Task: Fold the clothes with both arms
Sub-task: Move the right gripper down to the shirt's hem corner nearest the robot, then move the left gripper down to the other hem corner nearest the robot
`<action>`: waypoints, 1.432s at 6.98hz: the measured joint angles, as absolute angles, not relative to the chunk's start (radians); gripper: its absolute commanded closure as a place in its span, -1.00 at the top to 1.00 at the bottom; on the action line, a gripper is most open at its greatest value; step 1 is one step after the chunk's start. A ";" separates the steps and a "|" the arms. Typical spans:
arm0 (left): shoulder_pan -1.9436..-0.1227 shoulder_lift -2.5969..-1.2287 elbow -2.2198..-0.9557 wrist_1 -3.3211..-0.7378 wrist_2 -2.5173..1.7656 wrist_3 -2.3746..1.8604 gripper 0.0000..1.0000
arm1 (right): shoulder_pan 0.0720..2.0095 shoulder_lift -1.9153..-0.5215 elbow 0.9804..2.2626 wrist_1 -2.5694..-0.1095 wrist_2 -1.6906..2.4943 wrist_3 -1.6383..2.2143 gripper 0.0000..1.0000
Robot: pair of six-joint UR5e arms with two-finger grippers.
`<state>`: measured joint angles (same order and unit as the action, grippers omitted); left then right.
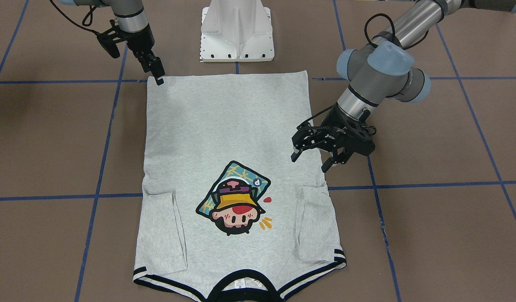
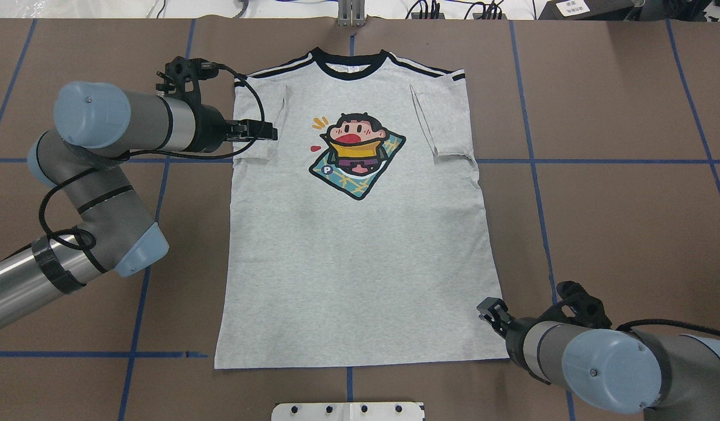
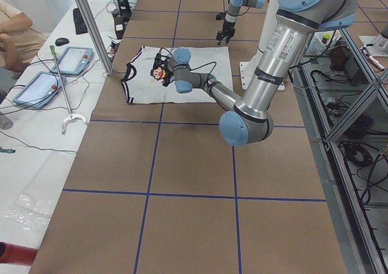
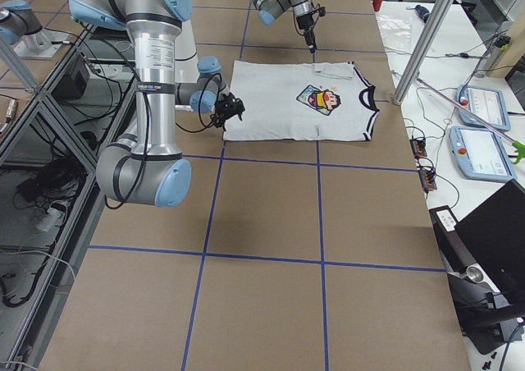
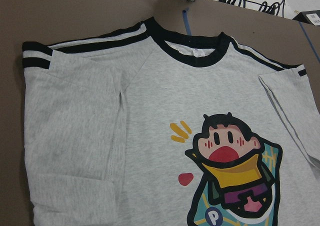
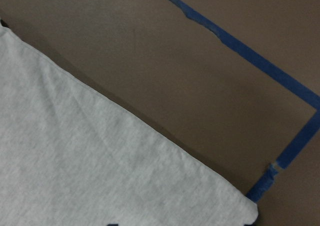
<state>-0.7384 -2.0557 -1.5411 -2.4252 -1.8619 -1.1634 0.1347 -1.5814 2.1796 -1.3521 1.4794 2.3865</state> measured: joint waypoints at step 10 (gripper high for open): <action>-0.740 -2.054 -1.542 -2.425 -1.856 -1.187 1.00 | 0.098 -1.603 2.131 -1.351 1.483 2.404 -0.33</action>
<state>-0.7400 -2.0535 -1.5416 -2.4251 -1.8558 -1.1868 0.0982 -1.6026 2.1308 -1.3514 1.4833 2.4036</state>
